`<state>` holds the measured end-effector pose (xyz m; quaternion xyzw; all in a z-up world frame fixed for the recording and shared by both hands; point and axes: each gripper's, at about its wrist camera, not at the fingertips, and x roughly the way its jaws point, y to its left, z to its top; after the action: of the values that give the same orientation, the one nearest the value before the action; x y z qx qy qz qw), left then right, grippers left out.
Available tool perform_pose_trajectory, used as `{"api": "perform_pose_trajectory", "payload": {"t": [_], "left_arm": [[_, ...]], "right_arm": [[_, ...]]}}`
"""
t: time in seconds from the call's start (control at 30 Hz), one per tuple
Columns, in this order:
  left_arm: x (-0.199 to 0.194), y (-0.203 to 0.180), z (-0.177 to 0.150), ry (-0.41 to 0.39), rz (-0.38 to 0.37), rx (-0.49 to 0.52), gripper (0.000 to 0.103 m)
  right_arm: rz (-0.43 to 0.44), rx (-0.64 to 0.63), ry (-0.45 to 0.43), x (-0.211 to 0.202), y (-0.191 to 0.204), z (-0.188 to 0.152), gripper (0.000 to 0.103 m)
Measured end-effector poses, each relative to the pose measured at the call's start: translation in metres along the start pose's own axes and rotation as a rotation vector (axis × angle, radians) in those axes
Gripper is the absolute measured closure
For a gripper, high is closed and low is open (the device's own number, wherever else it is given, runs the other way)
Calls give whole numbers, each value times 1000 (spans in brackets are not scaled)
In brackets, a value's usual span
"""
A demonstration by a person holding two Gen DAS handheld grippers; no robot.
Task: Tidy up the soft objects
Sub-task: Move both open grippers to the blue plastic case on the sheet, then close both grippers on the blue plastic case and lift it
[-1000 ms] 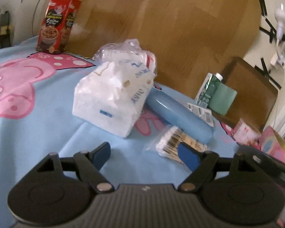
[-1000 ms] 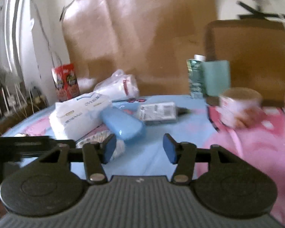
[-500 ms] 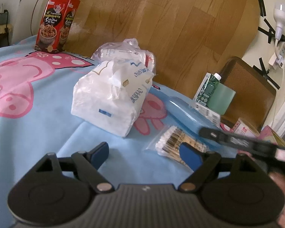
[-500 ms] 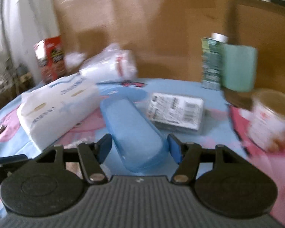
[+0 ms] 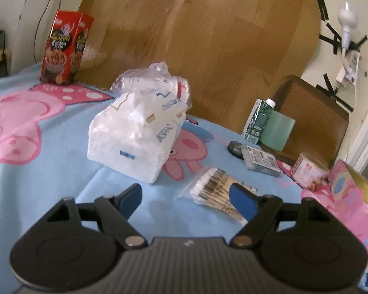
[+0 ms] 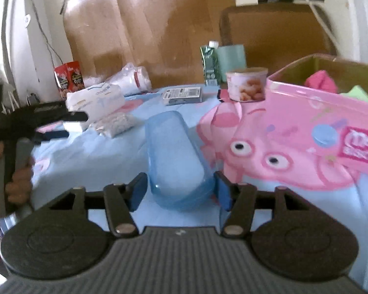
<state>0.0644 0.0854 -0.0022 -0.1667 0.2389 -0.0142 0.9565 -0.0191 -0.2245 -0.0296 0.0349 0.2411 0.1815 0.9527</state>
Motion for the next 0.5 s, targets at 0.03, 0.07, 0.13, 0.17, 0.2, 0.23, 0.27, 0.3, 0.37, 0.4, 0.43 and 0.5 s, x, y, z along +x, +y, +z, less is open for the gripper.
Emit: {"api": "perform_pose_trajectory", "payload": {"t": [0.03,0.07,0.13,0.17,0.2,0.23,0.27,0.3,0.37,0.4,0.43,0.5], "left_arm": [[-1,-3,0,-1,10,9,23],[-4,-7,-1,0,18,14,24],[-11,-15,-4,12,-14,13,24],[-16,-22,-7,17,-41,22,24],[-20,-32,-9,25,-66,42,24],[-22,-41,-12,38,-90,60,24],[-22,-51,-14,60,-122,75,24],[-20,-61,-17,94,-163,86,25],[-15,-78,-21,172,-241,95,28],[-12,-87,-23,213,-285,94,28],[-9,-95,-24,250,-325,91,28],[-4,-108,-27,308,-386,90,28]], "right_arm": [[-11,-22,-8,-3,3,-3,23],[-22,-48,-19,-5,7,-4,17],[-41,-84,-45,-6,10,-4,17],[-49,-87,-56,-7,9,-3,16],[-52,-80,-64,-5,5,-1,15],[-53,-66,-65,-3,3,1,15],[-51,-49,-62,-1,0,2,15],[-48,-38,-60,1,-1,2,15],[-50,-39,-67,3,-1,2,15],[-52,-47,-72,2,0,0,15],[-51,-59,-77,1,2,-1,15],[-47,-80,-78,0,5,-5,16]]}}
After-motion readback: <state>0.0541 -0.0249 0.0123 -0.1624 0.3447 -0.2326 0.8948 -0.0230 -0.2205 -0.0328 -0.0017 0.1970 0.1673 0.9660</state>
